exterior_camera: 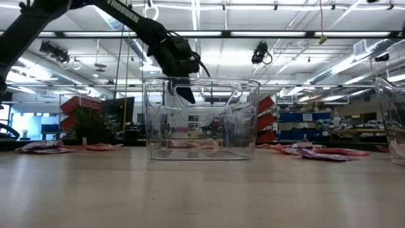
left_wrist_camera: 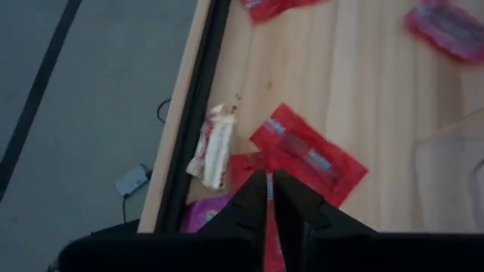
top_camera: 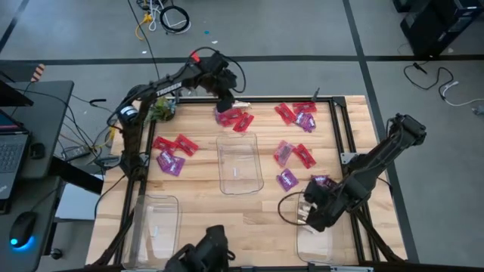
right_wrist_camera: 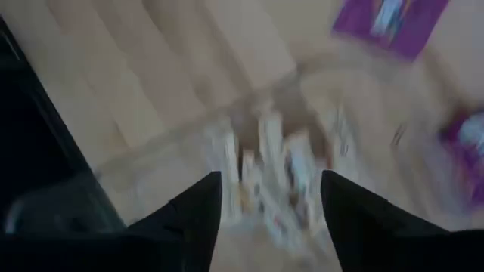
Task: Sort candy
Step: Put the white chocolate bar into the right transparent bin
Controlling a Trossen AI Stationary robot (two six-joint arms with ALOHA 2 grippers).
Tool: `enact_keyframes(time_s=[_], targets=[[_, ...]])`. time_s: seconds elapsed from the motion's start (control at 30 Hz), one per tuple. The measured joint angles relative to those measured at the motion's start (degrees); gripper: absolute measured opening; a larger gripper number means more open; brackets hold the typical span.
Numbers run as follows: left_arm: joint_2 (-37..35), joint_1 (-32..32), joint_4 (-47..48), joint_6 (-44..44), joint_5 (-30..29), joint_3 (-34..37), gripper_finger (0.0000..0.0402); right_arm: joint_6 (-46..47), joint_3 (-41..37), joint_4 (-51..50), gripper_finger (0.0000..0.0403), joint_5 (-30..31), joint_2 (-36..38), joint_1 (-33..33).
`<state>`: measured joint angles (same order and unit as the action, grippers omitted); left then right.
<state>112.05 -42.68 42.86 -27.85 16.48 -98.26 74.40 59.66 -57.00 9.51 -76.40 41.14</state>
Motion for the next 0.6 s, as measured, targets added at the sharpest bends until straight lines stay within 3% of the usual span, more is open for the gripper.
enact_keyframes(time_s=[0.13,0.27,0.6], targets=[[2.21,-1.88,0.08,-0.07,3.12,0.0,0.0008,-5.88,0.0,0.06,0.0224,8.21,1.95,-3.11],[3.56,-2.34,-0.35,-0.14,4.07,0.0,0.001,-14.36,0.0,2.1,0.0227,12.34,2.92,-8.29],[4.19,-2.09,-5.8,-0.63,4.23,0.0,0.01,-39.5,0.0,14.24,0.0231,13.39,3.12,-23.87]])
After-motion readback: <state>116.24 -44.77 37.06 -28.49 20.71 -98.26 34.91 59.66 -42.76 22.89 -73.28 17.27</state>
